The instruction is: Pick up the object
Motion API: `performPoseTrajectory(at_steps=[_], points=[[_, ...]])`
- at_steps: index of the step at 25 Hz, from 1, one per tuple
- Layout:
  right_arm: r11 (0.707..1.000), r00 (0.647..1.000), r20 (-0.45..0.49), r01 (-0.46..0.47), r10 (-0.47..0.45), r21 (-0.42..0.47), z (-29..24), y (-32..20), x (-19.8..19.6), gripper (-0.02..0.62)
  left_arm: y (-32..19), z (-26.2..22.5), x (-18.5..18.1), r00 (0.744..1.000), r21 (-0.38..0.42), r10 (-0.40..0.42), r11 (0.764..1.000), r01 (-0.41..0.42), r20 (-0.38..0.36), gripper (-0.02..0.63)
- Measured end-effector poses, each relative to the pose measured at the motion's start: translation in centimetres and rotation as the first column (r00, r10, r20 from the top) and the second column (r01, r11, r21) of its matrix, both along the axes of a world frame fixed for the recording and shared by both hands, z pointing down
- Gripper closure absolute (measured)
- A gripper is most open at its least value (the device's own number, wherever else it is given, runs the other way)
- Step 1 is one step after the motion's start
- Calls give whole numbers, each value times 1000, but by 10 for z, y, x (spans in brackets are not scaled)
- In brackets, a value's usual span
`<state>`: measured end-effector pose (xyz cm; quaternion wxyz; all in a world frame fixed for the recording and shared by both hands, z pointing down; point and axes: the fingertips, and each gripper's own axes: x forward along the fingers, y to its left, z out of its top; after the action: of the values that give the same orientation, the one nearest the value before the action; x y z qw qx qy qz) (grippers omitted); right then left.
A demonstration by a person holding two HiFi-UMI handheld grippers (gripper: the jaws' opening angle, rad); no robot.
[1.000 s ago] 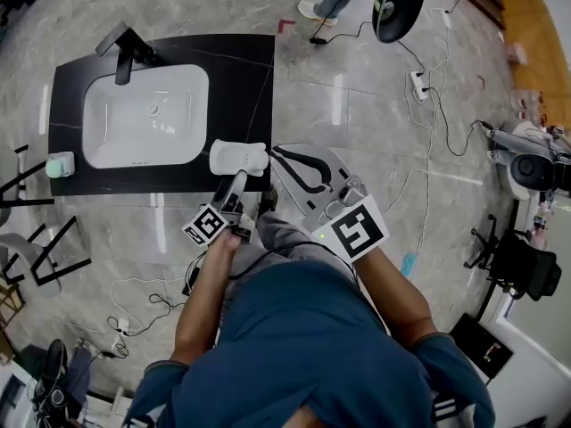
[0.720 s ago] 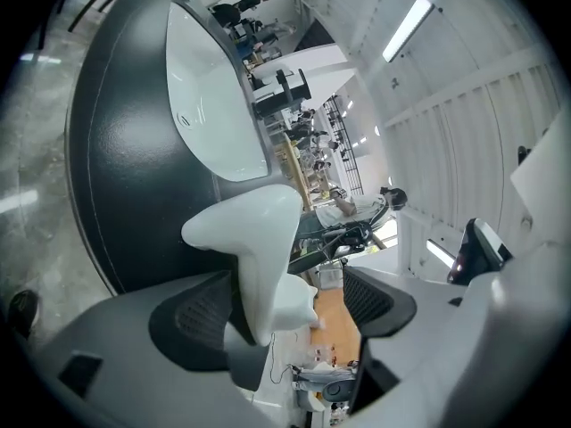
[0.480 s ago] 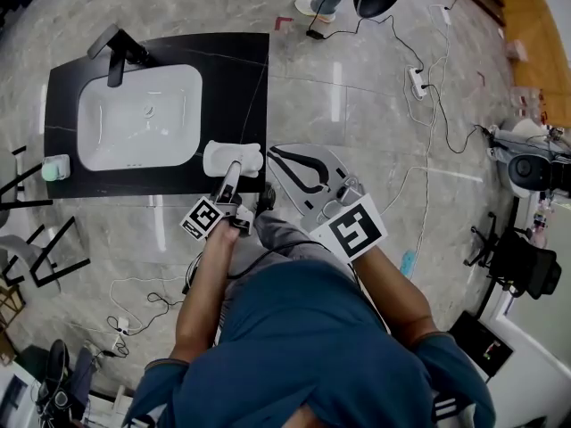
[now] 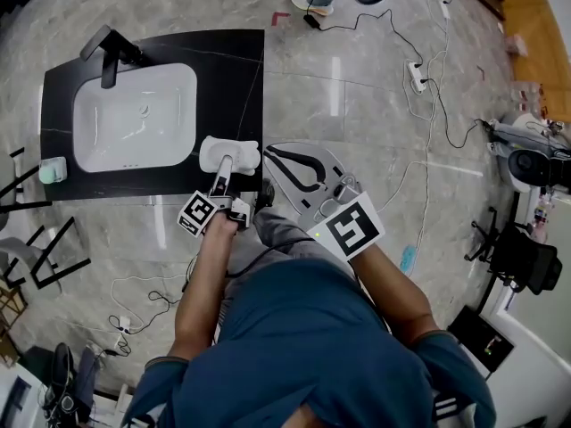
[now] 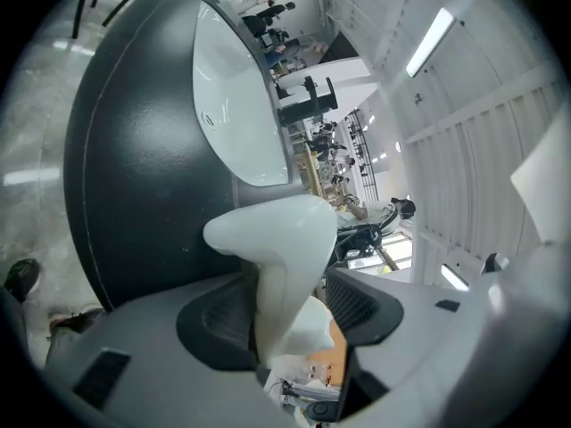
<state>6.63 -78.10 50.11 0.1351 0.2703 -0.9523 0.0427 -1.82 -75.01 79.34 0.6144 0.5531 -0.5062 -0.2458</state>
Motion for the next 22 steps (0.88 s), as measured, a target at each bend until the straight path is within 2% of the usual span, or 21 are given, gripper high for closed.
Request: performPoseTrajectory(at_steps=[2,3,6,12,18,22], points=[[1000,1000,-1,-1,1,-3,2,1,0,580,2,4,-3,1000,-18,-12,1000,12,-21,411],[1000,1000,-1,-3,3,-5,2,1,0,580,3,5,-3,1000,-29,-10,1000,9,-27,423],[1000,1000,0,-5,5,-4,1,3,1,580,2,6,-2,1000,-42,8,999,-9,-23,434],[1000,1000,-3,-8,8,0,-1,8,4,580,2,3,2,996,-21,63,998,-62,56,465],[1000,1000,5,-29,29,8,-2,11,7,580,1,-22,9,986,60,127,989,-134,109,472],[999,999,16,-44,44,21,-8,14,9,580,-2,-61,10,967,149,171,968,-200,187,472]])
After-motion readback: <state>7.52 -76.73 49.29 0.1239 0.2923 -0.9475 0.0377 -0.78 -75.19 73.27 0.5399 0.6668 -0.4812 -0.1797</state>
